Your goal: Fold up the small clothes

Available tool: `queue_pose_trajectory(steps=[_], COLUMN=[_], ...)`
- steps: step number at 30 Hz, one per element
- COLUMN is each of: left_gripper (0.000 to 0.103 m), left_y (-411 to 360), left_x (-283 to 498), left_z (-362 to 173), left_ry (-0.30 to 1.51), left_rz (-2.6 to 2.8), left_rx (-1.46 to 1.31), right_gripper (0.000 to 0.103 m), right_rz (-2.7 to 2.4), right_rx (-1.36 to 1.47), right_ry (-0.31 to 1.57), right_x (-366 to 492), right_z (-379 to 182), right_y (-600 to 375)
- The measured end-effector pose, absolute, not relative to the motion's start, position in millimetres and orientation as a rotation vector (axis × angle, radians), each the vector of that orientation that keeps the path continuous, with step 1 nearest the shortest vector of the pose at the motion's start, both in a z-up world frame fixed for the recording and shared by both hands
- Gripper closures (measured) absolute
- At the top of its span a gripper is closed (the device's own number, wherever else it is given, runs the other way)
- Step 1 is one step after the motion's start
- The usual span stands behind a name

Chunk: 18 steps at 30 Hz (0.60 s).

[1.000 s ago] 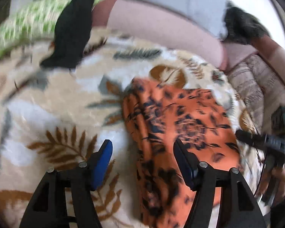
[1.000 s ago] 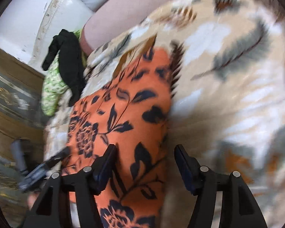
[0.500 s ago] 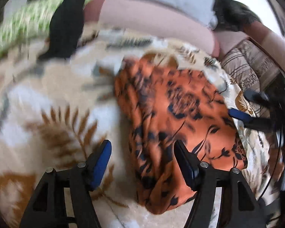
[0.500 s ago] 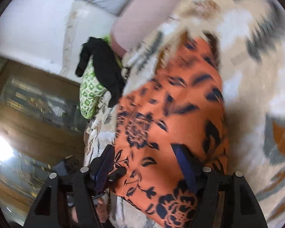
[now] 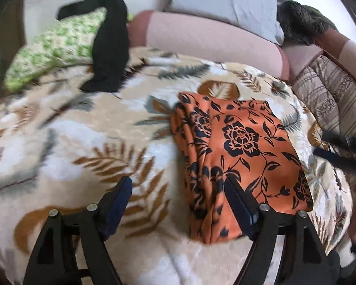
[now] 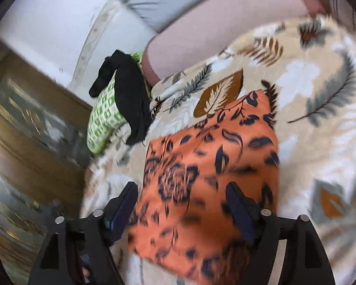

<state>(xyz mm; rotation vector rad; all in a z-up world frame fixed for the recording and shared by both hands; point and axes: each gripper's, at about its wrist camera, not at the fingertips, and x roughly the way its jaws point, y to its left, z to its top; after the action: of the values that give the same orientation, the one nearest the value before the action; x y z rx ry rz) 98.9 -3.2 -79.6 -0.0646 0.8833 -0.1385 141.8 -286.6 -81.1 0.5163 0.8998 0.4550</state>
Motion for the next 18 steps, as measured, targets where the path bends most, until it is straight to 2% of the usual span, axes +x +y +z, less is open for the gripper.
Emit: queue_pose_trajectory(steps=[7,9,10,11,18], left_gripper=[0.019,0.019,0.019,0.019,0.018], left_y=[-9,-12,-13,-13,-16], left_x=[37,24,18,12,-22], left_z=[-49,-42,-40,-37,-17], left_ry=[0.784,0.780,0.785,0.796,0.779], left_rz=[-0.061,-0.058,-0.059,-0.056,-0.069], left_rx=[0.029,0.036,0.033,0.024,-0.005], right_gripper=[0.022,0.018,0.010,0.007,0.004], right_rz=[0.262,0.194,0.161,0.135,0.054], right_rx=[0.386,0.338,0.298,0.248,0.086], right_ry=[0.950,0.978,0.995,0.997,0.907], right_x=[40,22,14,6,-27], right_z=[-80,-80,-80,-77,-41], right_y=[-272,-267,-263,-258,-234])
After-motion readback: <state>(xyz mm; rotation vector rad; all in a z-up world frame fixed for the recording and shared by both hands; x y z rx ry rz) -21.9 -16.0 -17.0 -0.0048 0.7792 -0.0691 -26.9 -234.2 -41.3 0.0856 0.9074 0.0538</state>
